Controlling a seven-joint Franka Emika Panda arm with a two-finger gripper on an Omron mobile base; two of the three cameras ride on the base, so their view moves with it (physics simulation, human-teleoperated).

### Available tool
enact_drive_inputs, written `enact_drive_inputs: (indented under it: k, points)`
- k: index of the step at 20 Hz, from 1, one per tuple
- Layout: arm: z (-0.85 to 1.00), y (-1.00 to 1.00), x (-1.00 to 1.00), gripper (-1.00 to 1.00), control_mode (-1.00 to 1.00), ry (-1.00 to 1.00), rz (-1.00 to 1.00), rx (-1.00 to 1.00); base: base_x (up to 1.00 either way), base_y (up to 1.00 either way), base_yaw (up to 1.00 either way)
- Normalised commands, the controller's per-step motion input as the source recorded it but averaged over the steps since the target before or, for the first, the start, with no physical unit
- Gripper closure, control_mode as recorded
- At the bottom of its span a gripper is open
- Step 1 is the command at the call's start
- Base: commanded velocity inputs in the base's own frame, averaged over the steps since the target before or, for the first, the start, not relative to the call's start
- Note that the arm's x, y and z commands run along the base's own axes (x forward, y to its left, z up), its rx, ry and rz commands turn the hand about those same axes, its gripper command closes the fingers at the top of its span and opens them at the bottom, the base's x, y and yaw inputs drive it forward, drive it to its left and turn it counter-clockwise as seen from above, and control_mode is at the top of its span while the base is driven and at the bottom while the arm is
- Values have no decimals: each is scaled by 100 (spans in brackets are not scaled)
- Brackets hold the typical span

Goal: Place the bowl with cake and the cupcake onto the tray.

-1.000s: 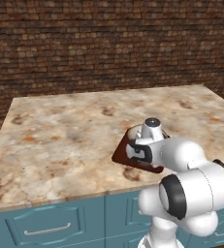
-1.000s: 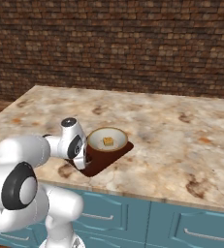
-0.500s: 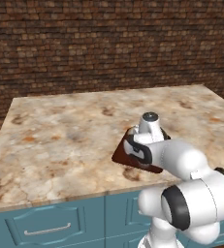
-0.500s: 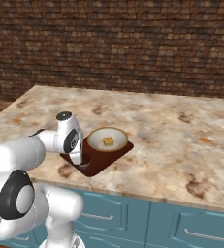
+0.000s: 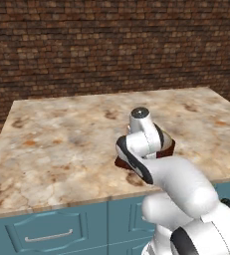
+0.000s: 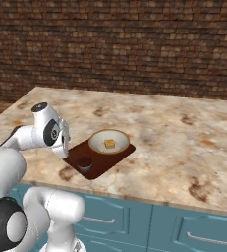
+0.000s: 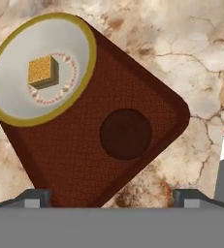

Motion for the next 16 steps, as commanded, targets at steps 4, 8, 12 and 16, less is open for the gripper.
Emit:
enact_drive_inputs:
  k: [4, 8, 12, 16]
  points:
    - [23, 84, -47, -100, -100, -8, 0, -20, 0, 0, 0]
    - [11, 84, -42, -100, -100, -8, 0, -20, 0, 0, 0]
    - [8, 83, -33, -100, -100, -9, 0, -20, 0, 0, 0]
    - [8, 69, -33, -100, -100, -10, 0, -16, 0, 0, 0]
